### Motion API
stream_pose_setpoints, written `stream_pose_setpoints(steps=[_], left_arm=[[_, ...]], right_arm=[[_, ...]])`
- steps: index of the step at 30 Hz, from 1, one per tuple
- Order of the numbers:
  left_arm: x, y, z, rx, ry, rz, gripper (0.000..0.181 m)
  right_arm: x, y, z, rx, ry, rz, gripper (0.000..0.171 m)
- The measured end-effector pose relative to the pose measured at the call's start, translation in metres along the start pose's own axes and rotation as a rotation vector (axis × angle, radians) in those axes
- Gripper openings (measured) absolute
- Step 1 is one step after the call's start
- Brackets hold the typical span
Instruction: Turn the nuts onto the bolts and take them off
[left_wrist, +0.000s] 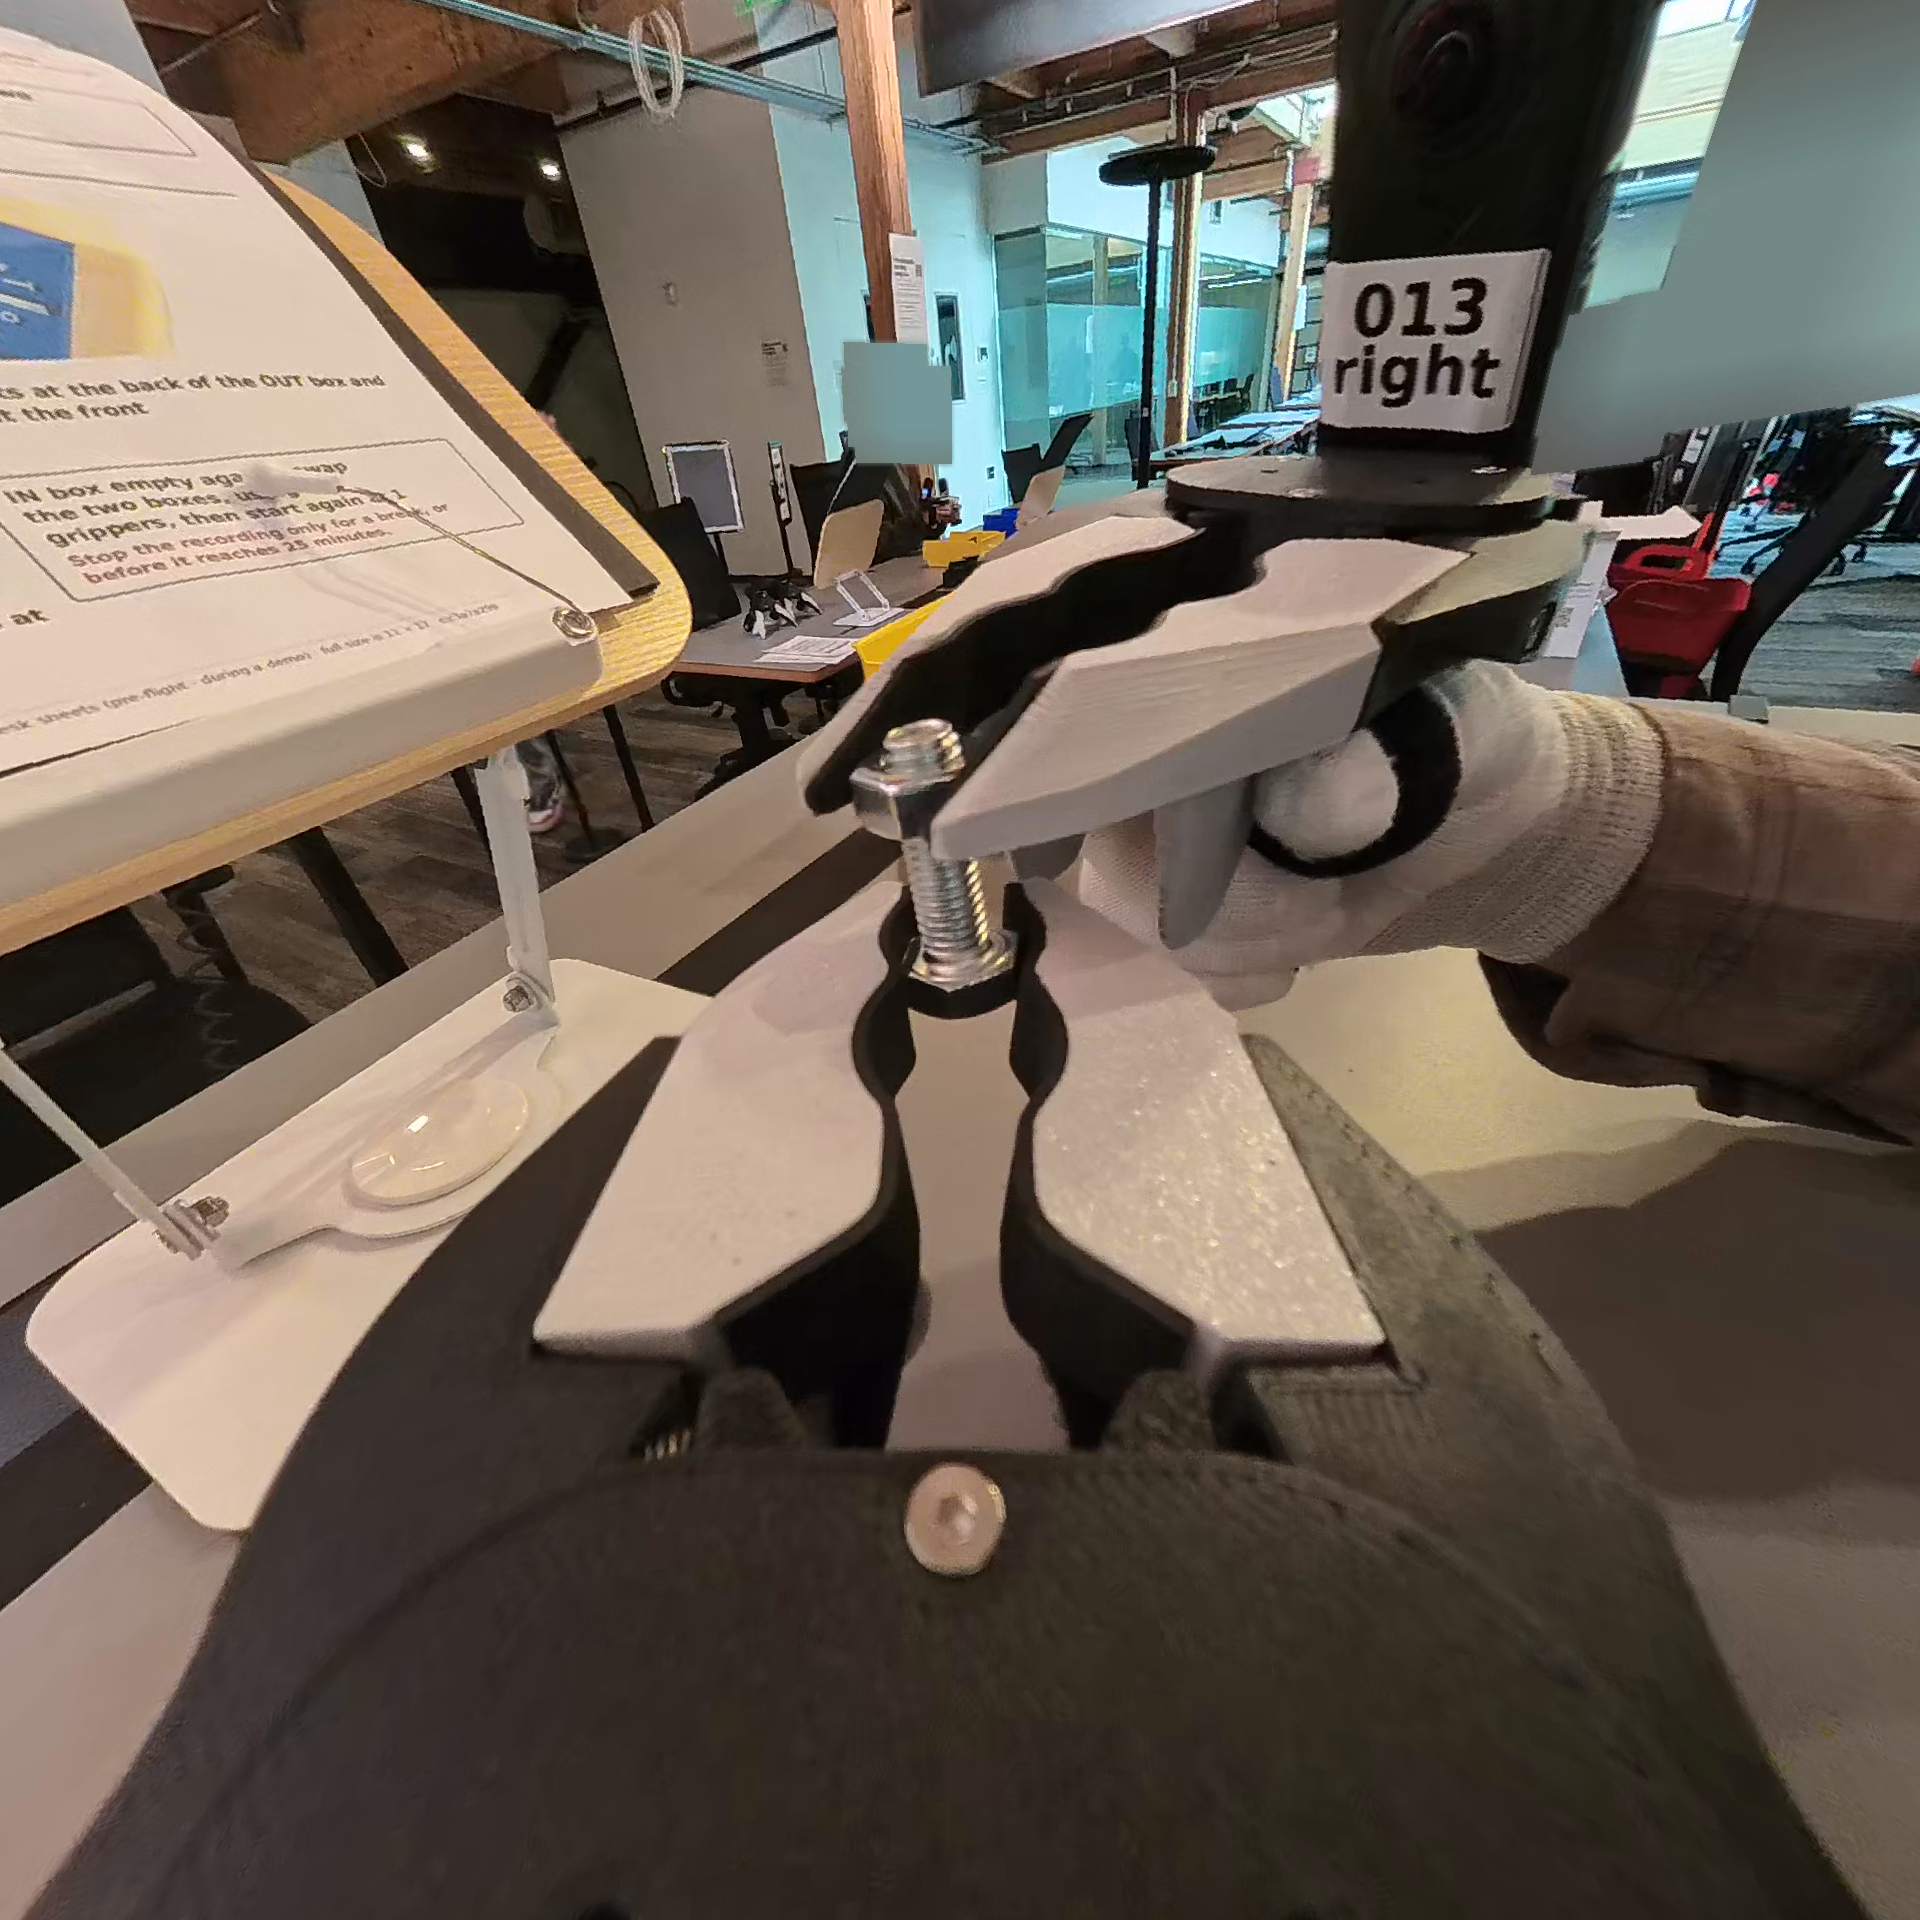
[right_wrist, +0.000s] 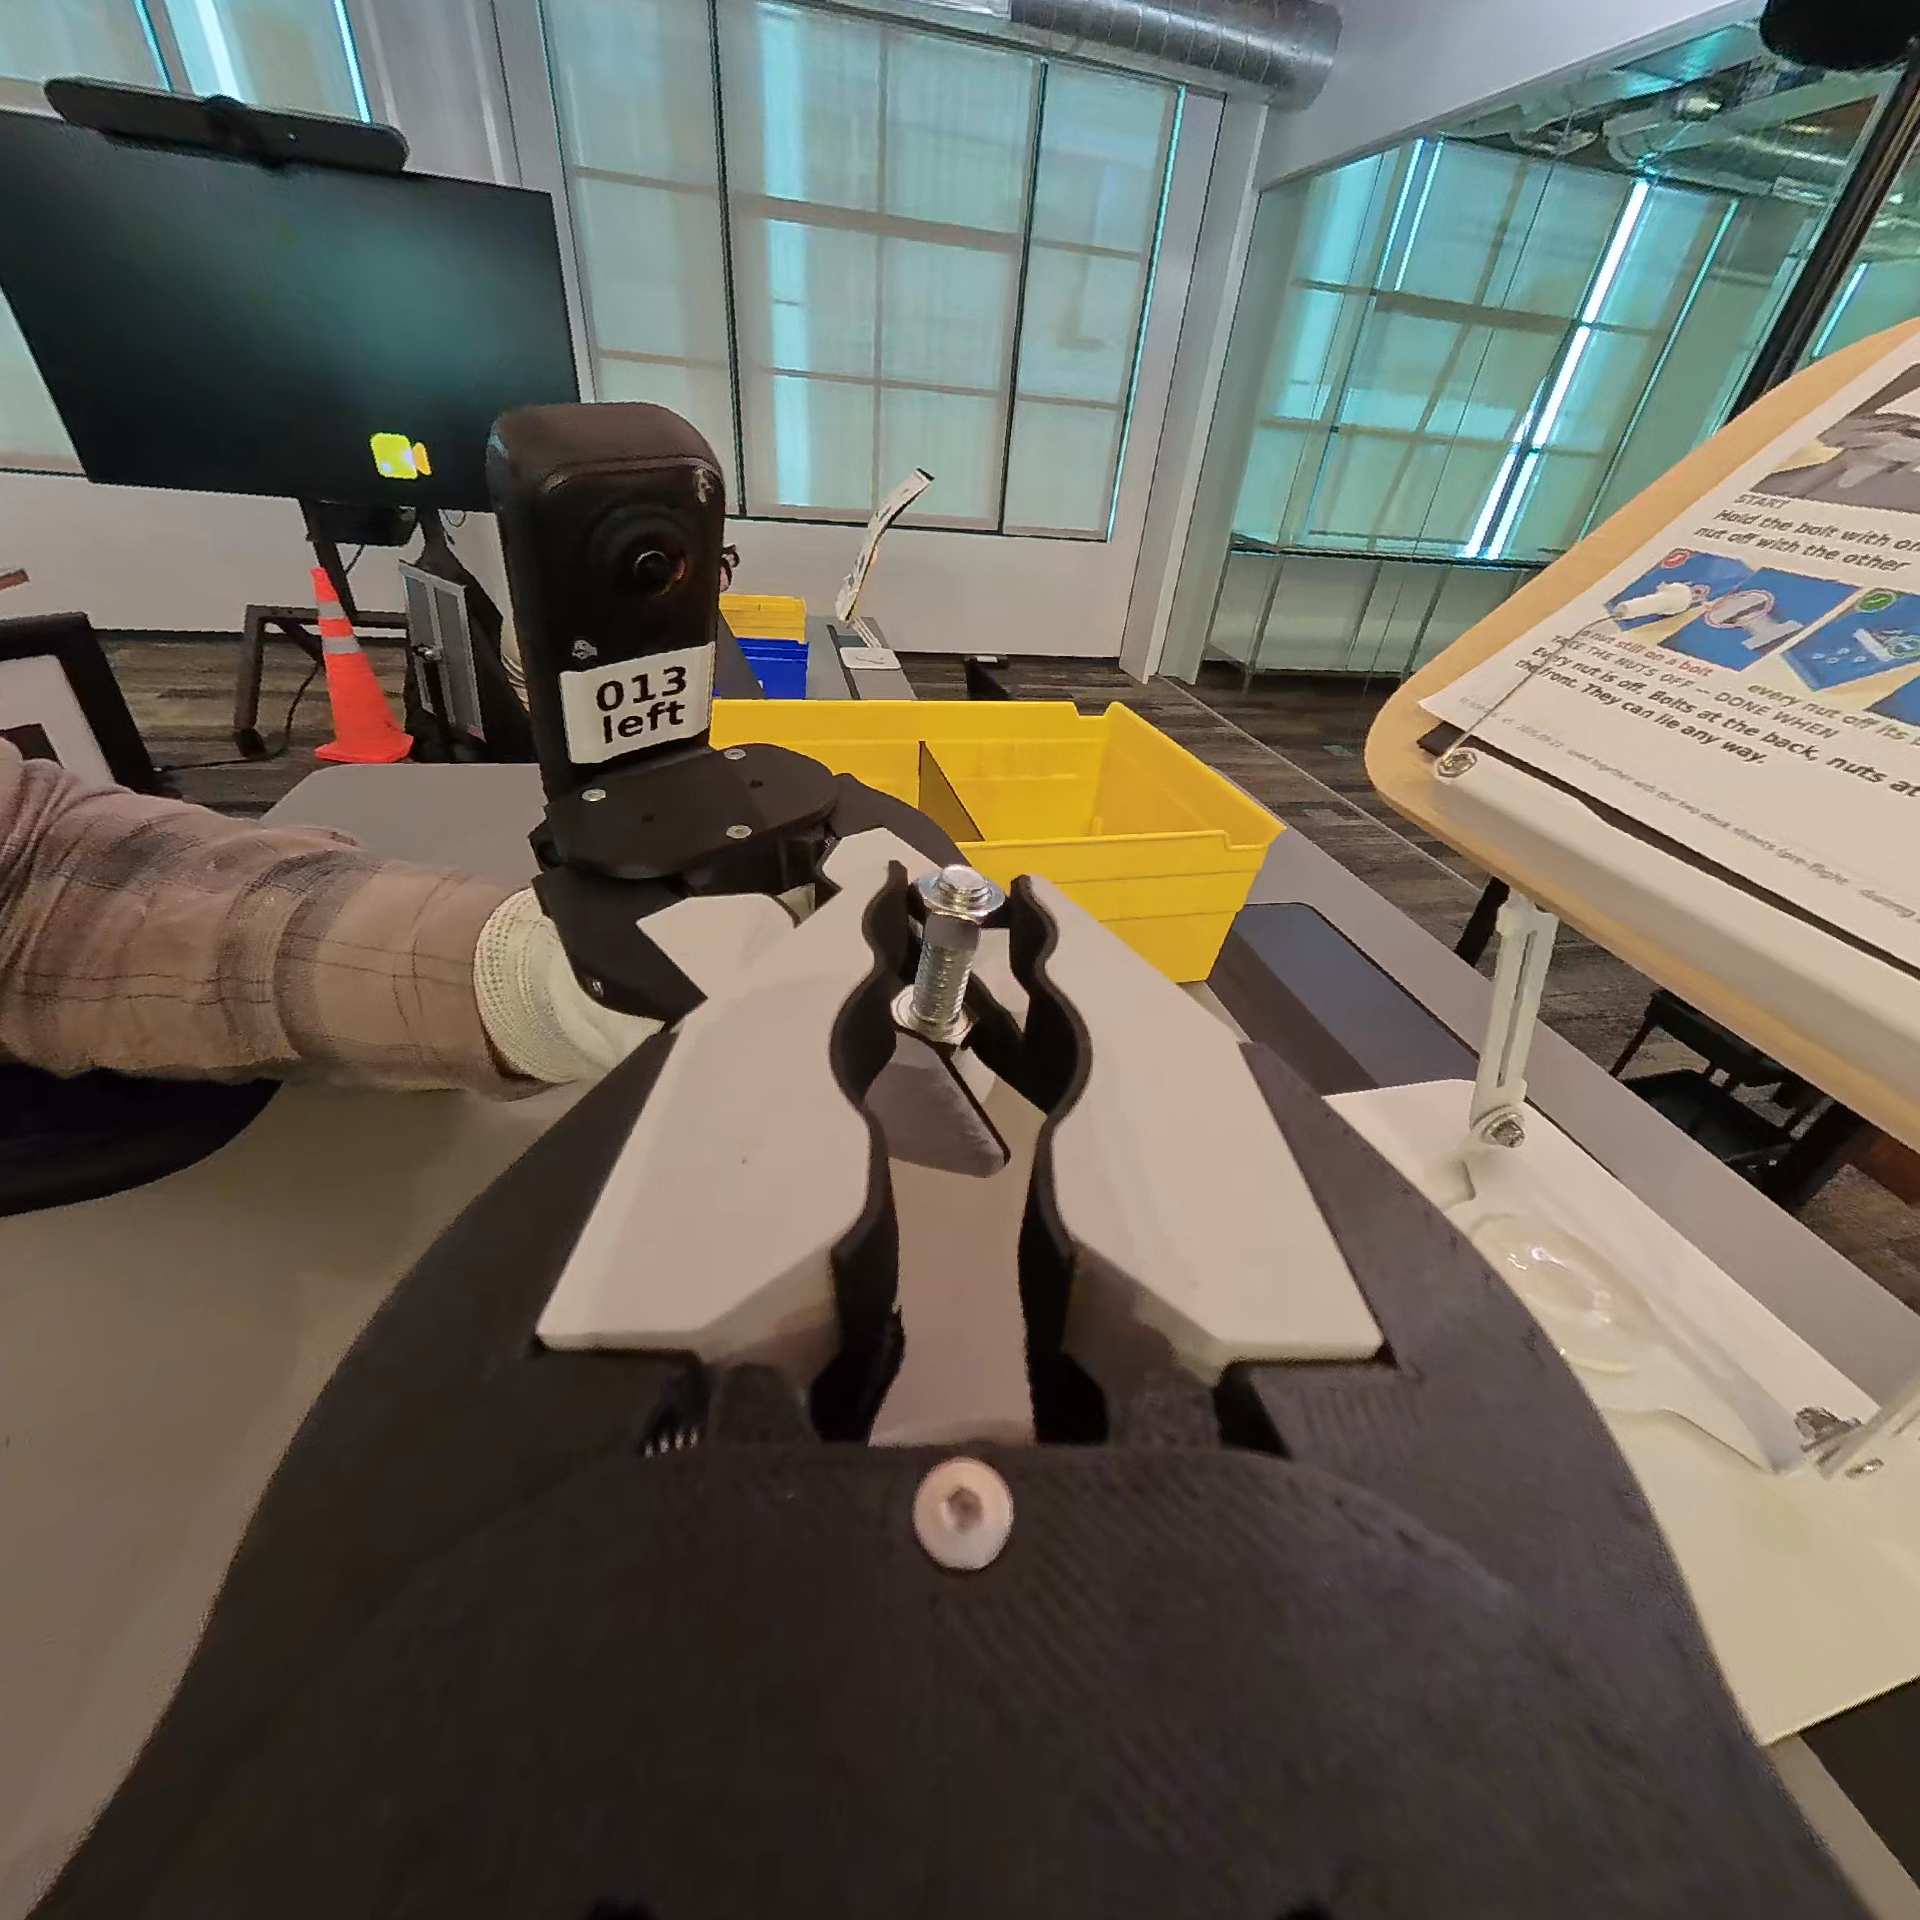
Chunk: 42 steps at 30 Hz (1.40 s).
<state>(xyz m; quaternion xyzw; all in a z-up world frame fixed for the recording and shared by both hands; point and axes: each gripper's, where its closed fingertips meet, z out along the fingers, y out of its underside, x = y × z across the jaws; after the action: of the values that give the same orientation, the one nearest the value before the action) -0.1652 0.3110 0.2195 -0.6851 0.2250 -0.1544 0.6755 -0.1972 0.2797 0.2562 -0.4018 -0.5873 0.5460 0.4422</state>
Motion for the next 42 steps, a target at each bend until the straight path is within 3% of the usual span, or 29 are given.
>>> stream_pose_setpoints(steps=[6,12,15,20,24,28,37,40,42], left_arm=[[-0.021,0.006,-0.001,-0.03,-0.12,0.003,0.015],[-0.042,0.015,-0.005,-0.059,-0.239,-0.032,0.014],[-0.044,0.015,-0.006,-0.058,-0.244,-0.025,0.014],[-0.04,0.012,-0.005,-0.051,-0.229,-0.016,0.014],[-0.038,0.007,-0.006,-0.038,-0.212,-0.001,0.014],[-0.034,0.005,-0.007,-0.031,-0.183,-0.001,0.015],[-0.016,0.003,-0.002,-0.021,-0.098,0.026,0.015],[-0.011,0.003,0.0,-0.023,-0.074,0.032,0.015],[-0.01,0.004,0.0,-0.025,-0.073,0.032,0.015]], right_arm=[[0.013,0.005,0.012,-0.026,0.138,0.006,0.017],[0.03,0.013,0.027,-0.036,0.466,0.03,0.017],[0.03,0.013,0.028,-0.045,0.532,-0.002,0.017],[0.028,0.01,0.026,-0.027,0.464,0.026,0.018],[0.015,0.005,0.03,-0.017,0.313,-0.012,0.036],[0.008,-0.003,0.023,0.01,0.202,-0.027,0.041],[0.008,-0.004,0.003,0.019,0.057,0.033,0.034],[0.006,-0.002,0.002,0.017,0.031,0.038,0.017],[0.006,-0.001,0.001,0.013,0.023,0.045,0.016]])
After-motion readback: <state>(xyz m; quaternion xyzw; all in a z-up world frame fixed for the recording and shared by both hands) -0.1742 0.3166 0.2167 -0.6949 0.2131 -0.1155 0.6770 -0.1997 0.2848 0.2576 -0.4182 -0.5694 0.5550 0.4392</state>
